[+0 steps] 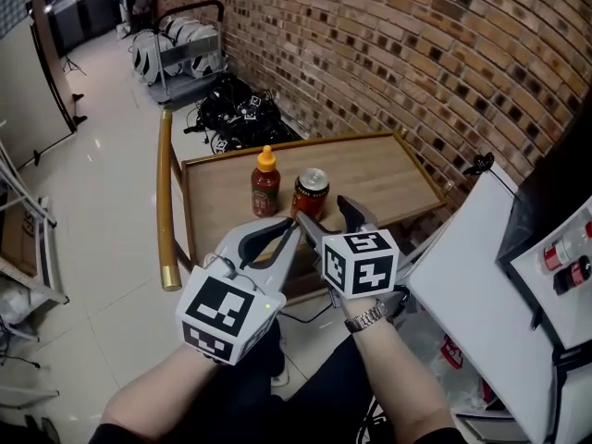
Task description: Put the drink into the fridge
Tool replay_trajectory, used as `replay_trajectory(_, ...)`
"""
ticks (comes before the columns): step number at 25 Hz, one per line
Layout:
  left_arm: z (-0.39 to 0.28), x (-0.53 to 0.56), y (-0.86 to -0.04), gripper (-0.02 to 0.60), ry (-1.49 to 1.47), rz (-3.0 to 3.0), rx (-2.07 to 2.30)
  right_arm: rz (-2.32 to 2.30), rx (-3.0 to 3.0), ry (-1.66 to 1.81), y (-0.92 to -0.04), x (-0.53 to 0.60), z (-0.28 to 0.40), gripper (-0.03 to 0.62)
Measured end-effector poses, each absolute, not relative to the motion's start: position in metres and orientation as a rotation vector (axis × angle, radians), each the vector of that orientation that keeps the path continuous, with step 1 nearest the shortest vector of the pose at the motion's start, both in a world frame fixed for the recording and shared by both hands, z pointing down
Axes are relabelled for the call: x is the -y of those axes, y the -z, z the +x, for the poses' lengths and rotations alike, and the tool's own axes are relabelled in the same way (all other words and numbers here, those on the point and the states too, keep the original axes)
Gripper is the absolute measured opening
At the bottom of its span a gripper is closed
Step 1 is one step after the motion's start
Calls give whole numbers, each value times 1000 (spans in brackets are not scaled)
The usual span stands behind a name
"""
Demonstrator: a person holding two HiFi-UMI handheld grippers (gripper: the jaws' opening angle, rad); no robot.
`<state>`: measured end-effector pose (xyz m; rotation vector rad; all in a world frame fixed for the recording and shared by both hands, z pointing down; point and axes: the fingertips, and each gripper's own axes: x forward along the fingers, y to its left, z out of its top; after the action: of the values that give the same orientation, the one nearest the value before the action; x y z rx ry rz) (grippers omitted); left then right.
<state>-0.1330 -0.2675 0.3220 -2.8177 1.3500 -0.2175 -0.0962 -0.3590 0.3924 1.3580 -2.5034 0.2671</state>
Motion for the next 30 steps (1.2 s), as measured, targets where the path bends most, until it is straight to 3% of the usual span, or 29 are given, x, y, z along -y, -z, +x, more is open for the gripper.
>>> replay_trajectory(19,-139,300,-337,17,201,-2821,-1468,1306,2510,-285,-419,403,-112,320)
replay_trajectory(30,-125,273,-311,17,154,-2811,-1357,1427,2570,-228,-354,355,-85,319)
